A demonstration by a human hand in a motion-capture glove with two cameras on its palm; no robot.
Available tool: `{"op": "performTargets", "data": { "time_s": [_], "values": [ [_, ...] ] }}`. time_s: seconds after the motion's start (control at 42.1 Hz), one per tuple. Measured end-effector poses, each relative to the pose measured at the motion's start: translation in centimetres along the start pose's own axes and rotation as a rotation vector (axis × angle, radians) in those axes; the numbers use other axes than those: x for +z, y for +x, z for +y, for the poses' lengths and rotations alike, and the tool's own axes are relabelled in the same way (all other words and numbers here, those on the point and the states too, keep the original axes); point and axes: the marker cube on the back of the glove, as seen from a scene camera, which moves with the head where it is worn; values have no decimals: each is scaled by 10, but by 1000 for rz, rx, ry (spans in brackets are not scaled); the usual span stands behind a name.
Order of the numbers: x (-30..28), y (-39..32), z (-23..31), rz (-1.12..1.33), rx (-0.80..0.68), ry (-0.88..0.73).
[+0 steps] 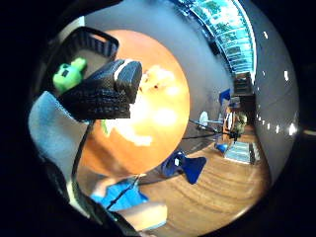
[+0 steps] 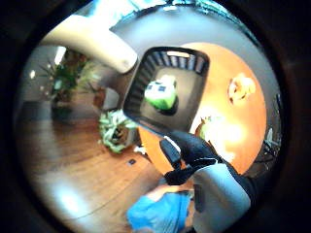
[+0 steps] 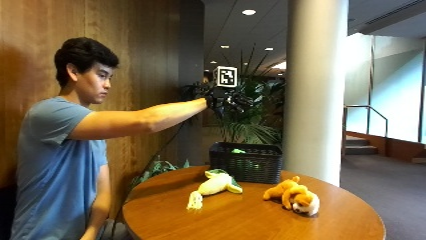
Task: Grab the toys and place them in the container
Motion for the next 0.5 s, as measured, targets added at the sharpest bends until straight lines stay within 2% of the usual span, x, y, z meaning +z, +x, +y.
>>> {"op": "performTargets", "data": {
  "time_s": [0.071, 0.19, 0.285, 0.499],
  "values": [
    [12, 28, 17, 12, 18, -13],
    [31, 57, 33, -31, 139, -47],
    [55, 82, 52, -3, 57, -72],
    [126, 113, 78, -20, 9, -152]
  ]
}}
